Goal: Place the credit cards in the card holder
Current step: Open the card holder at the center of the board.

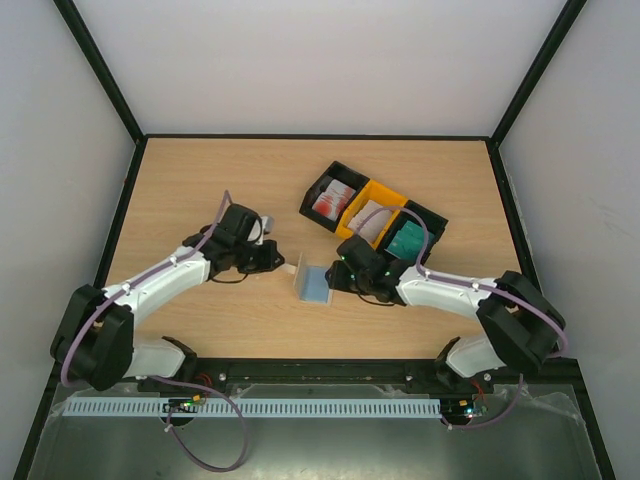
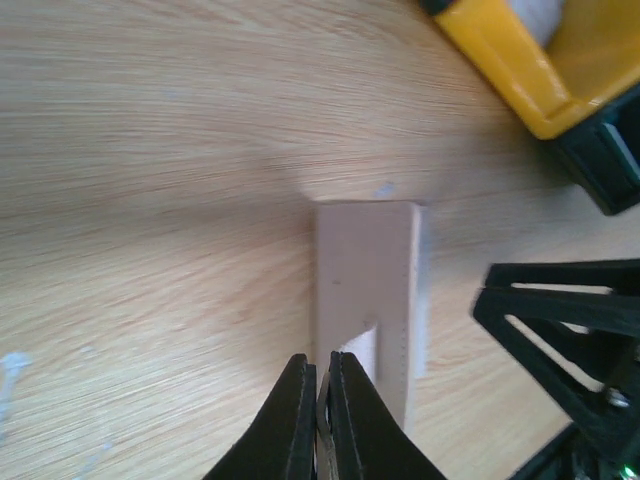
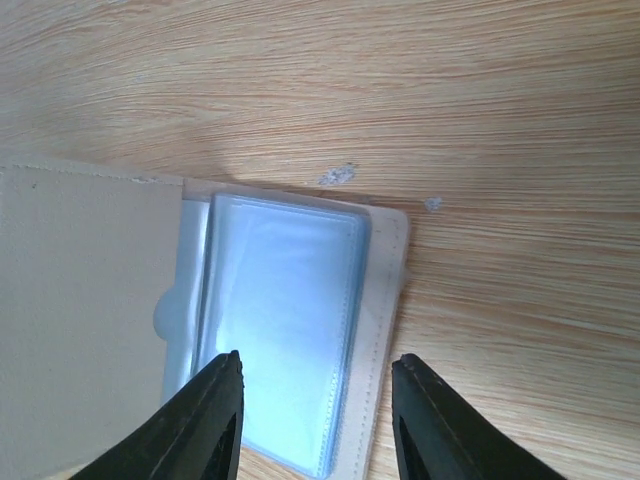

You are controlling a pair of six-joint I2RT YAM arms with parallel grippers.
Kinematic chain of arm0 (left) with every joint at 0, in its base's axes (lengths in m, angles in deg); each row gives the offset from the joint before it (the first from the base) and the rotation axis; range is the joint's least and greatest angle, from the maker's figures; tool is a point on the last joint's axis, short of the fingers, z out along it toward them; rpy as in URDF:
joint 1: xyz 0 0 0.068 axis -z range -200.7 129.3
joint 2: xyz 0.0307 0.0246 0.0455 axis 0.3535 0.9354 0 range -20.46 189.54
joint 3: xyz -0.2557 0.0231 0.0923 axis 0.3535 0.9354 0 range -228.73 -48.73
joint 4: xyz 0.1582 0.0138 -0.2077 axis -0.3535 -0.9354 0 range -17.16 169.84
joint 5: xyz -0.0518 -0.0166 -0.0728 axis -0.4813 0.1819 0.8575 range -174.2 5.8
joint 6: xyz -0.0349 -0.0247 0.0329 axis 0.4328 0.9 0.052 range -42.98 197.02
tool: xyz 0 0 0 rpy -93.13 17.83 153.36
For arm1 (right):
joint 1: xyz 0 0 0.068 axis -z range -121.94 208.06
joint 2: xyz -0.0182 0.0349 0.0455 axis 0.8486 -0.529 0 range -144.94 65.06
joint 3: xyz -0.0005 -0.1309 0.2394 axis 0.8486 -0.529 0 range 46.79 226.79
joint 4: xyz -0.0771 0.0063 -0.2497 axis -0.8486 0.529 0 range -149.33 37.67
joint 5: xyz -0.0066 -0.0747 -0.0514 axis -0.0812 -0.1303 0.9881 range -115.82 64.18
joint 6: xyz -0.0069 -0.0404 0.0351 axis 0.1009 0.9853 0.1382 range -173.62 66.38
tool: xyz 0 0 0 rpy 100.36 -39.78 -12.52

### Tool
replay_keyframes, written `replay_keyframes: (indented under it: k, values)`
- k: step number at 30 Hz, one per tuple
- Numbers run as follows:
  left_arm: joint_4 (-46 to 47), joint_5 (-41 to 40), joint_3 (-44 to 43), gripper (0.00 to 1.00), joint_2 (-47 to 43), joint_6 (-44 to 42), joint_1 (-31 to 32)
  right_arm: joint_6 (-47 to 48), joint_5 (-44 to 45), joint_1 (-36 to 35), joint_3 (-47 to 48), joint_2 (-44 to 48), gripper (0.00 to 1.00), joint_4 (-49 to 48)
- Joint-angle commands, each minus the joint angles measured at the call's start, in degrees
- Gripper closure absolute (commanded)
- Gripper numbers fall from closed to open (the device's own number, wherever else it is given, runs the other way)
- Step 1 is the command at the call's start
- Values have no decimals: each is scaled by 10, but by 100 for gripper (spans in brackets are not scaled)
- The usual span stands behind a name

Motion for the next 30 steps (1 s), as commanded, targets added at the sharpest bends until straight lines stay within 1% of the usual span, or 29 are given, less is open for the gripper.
replay_keyframes:
  k: [1, 6, 10, 12, 14, 17, 19, 21, 24, 27, 30]
  values:
    - [-30, -31, 26, 95, -14, -3, -30, 4, -25, -1, 20, -23, 60, -23]
    - [-54, -62, 36, 93, -9, -29, -51, 15, -94, -3, 46, -87, 66, -38]
    - [-56, -82, 49, 93, 0, -32, -55, 26, -84, -15, 88, -116, 66, -22]
    - [-53, -87, 55, 93, 4, -32, -56, 33, -63, -25, 114, -129, 65, 1]
    - [-51, -91, 60, 92, 10, -32, -57, 43, -14, -42, 151, -144, 64, 41]
    - [-50, -98, 64, 91, 17, -31, -57, 51, 68, -70, 202, -170, 59, 107]
    - [-49, -100, 66, 91, 17, -32, -58, 54, 108, -85, 226, -184, 55, 134]
    - [-48, -99, 68, 91, 15, -31, -60, 56, 135, -97, 245, -202, 55, 159]
    - [-42, -95, 73, 88, 6, -23, -62, 65, 155, -111, 270, -229, 53, 181]
    - [-35, -87, 81, 85, -1, -16, -65, 71, 159, -121, 285, -249, 49, 185]
    - [-23, -83, 92, 84, -5, -8, -68, 81, 154, -128, 298, -267, 44, 187]
